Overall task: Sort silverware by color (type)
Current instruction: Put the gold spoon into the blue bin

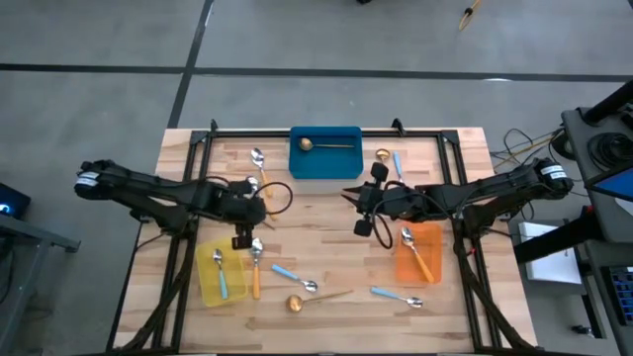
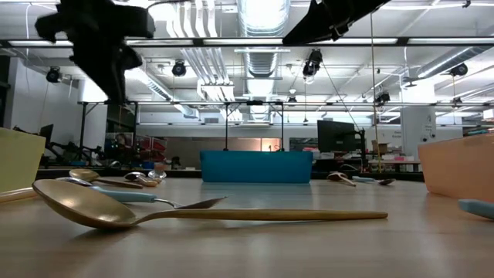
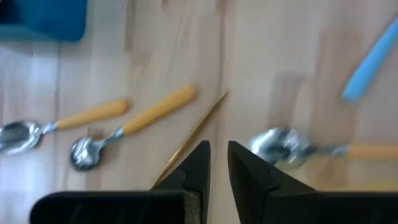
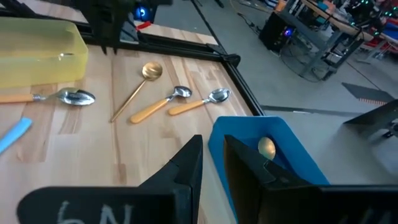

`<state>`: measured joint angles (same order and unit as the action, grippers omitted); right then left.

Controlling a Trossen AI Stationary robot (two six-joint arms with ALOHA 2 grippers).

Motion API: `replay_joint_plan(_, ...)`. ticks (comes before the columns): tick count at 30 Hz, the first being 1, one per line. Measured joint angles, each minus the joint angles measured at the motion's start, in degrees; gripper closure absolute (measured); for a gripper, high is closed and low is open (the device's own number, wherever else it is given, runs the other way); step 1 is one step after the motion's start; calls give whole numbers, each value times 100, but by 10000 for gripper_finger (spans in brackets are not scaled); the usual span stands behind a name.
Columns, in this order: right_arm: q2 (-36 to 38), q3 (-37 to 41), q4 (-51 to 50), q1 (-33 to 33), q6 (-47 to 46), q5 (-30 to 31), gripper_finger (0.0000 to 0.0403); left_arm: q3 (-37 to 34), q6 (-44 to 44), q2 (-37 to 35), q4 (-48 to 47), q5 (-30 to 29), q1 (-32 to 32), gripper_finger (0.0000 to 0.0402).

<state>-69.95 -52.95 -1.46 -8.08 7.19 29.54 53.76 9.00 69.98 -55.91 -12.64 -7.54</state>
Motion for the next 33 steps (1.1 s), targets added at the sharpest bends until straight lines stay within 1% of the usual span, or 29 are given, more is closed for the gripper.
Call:
replay_joint_plan(4,2,0,22,0,8,0,347,-2,-561,335,-309,161,335,364)
replay_joint_plan(11,2,0,16,0,23,0,347,-13,-1893,826,-495,199,956,364)
replay_joint_plan(15,2,0,9,0,34,0,347,-16,-2423,994,-487,606,1419,364)
replay_joint_plan(20,2,0,6,3,57,0,347,-32,-2867,1098,-418,675,1950,364)
replay_joint_plan(25,2,0,5,4,144,2,347,-113,-3204,1110,-238,769,2347,364)
replay_joint_plan(33,2,0,6,61,277,0,347,-127,-3258,1116,-107,843,2551,364)
